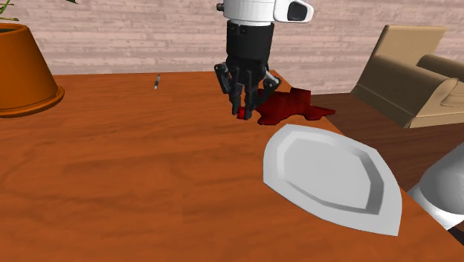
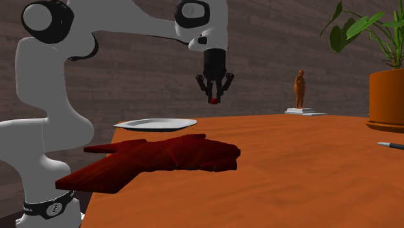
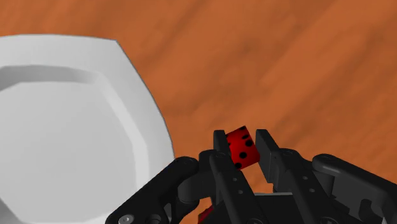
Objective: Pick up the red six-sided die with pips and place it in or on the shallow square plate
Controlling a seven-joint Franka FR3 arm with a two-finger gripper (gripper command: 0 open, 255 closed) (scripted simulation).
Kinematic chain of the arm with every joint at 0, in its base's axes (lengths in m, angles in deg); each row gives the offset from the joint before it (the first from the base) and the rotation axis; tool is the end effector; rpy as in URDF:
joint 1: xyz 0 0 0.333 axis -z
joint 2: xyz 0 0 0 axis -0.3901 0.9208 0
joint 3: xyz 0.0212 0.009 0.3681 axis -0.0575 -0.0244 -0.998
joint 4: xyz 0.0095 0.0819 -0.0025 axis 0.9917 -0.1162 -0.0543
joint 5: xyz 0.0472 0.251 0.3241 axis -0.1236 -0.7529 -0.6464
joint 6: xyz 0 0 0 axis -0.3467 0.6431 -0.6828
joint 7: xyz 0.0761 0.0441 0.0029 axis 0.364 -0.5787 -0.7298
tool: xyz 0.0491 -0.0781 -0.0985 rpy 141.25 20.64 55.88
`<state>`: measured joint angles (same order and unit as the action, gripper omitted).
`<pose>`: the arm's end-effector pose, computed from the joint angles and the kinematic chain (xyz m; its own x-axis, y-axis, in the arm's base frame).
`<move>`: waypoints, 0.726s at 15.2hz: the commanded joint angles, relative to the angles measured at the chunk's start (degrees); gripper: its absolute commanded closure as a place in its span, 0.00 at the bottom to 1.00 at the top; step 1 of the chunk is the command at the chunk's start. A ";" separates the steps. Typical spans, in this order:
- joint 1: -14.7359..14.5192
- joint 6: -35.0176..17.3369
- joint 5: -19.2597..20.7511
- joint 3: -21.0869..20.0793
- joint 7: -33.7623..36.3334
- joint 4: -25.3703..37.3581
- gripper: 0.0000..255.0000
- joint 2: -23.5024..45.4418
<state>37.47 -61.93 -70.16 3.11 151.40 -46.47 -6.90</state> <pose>0.4018 0.3992 0.6327 0.2600 -0.9656 0.0051 -0.9656 -0.2600 0.0017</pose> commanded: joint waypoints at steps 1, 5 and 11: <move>1.23 -0.58 -8.18 3.21 -5.28 -6.59 1.00 -9.90; -3.41 1.25 -15.53 11.55 -11.03 -15.44 1.00 -22.32; -10.17 5.74 -20.37 20.41 -15.50 -26.29 1.00 -37.02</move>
<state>28.35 -56.69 -89.94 22.18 136.66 -70.72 -41.61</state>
